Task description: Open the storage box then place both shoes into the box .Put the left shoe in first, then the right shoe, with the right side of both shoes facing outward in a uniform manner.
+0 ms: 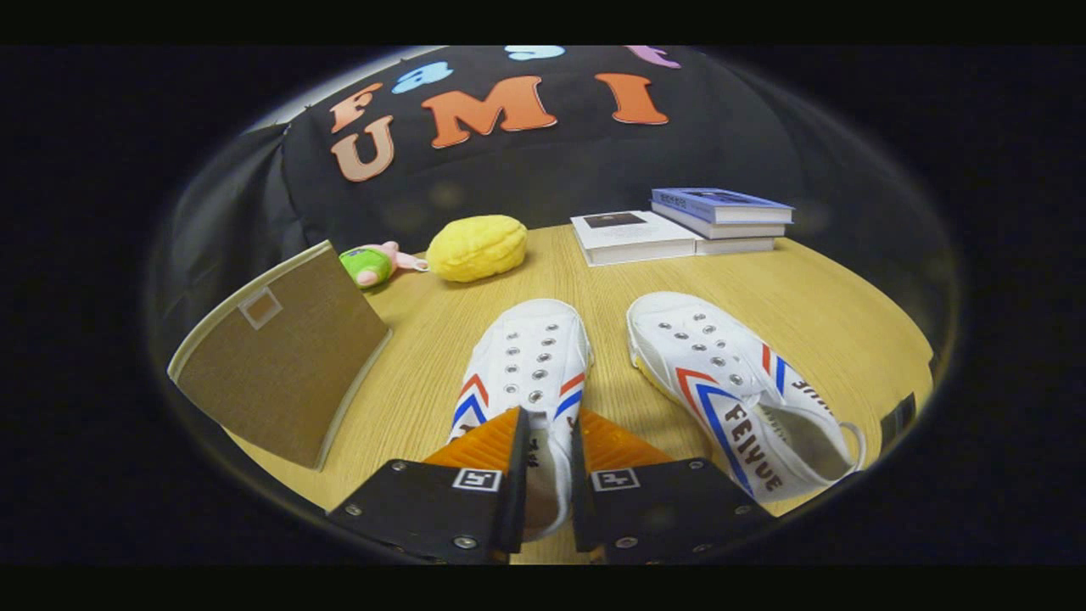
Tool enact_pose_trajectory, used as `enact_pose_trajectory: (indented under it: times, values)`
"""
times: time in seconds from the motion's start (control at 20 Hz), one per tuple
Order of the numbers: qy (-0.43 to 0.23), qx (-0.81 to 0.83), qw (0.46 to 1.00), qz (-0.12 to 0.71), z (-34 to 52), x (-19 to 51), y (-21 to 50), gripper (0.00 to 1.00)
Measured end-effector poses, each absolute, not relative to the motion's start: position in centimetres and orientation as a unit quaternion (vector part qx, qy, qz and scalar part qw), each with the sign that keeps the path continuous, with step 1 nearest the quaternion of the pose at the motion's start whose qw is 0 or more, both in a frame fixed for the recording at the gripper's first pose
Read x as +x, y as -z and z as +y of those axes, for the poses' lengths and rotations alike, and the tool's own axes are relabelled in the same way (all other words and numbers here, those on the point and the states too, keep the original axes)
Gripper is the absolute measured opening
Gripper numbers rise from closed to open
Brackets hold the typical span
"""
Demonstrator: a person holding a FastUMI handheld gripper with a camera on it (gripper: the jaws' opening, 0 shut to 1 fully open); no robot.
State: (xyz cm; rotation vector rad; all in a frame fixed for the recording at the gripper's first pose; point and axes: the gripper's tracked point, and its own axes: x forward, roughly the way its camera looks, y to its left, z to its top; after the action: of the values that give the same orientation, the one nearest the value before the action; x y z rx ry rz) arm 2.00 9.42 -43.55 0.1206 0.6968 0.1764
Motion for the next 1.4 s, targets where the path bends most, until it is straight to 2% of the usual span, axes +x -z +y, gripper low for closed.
enact_pose_trajectory:
  times: [0.1,0.15,0.85,1.4]
  values:
    - [-0.082,0.084,0.933,0.339,9.3,2.1,43.3,0.04]
    - [-0.079,0.100,0.933,0.336,9.4,2.3,43.0,0.01]
    - [-0.106,0.162,0.944,0.269,15.1,4.8,31.7,0.00]
    - [-0.153,0.191,0.944,0.220,25.4,5.2,22.0,0.00]
